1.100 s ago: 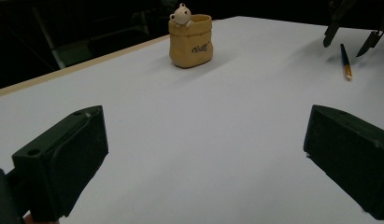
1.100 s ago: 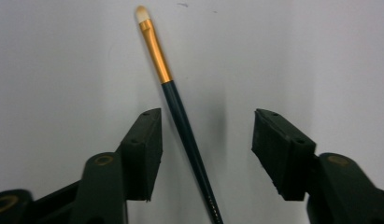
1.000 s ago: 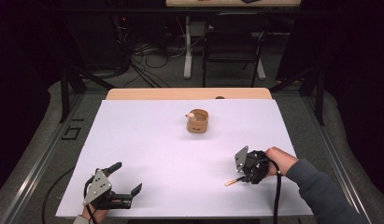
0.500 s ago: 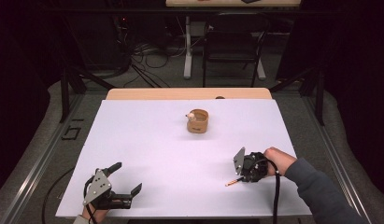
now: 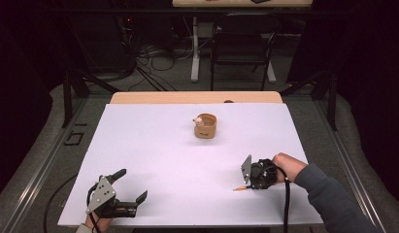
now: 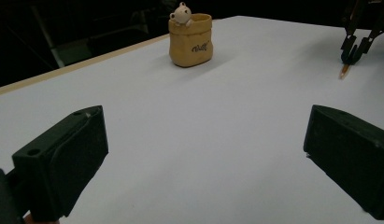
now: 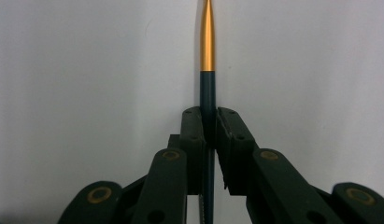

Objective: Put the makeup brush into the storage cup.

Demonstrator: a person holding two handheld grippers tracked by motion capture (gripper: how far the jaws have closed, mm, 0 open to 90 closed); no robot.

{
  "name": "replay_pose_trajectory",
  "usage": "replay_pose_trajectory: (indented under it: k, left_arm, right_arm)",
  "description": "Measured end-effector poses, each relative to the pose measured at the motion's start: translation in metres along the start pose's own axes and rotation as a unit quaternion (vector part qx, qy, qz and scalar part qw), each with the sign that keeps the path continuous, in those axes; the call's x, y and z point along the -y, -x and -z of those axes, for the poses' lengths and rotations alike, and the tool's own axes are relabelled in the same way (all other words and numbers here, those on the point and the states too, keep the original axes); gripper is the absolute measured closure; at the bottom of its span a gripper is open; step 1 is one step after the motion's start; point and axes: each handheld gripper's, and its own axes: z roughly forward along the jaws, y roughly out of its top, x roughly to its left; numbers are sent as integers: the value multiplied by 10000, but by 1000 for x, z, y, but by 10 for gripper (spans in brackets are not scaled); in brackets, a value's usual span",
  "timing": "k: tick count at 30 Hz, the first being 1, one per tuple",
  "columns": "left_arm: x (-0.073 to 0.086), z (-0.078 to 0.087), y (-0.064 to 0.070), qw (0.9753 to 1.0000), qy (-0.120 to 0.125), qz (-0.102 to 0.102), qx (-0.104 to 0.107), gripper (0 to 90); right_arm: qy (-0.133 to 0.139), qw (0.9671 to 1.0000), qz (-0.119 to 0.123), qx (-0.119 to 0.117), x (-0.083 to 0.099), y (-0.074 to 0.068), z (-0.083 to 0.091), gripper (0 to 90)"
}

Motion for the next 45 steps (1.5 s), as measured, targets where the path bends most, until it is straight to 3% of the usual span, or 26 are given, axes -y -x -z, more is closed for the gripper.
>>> replay_pose_trajectory:
  k: [11, 18, 20, 27, 37, 38, 40, 45]
  left_arm:
    - [0, -1, 0, 10000, -19, 1, 2, 0]
    - [0, -1, 0, 10000, -23, 1, -2, 0]
    - [0, -1, 0, 10000, -15, 6, -6, 0]
    - [0, 0, 0, 10000, -19, -6, -5, 0]
    - [0, -1, 0, 10000, -29, 0, -10, 0]
    - [0, -1, 0, 10000, -29, -1, -12, 0]
    - [0, -1, 0, 10000, -36, -14, -10, 0]
    - [0, 0, 0, 10000, -24, -6, -12, 0]
  right_arm:
    - [-84, 9999, -55, -76, 0, 0, 2, 828]
    - [193, 9993, -303, 83, 1, 0, 10, 830]
    - [280, 9993, -246, 101, 1, 1, 12, 830]
    - [362, 9981, -440, 223, 0, 1, 22, 830]
    - [580, 9954, -653, 390, 0, 1, 33, 830]
    - [594, 9945, -772, 388, 0, -1, 34, 830]
    - [680, 9940, -730, 445, 1, 0, 37, 830]
    - [915, 9902, -891, 560, 4, 1, 44, 830]
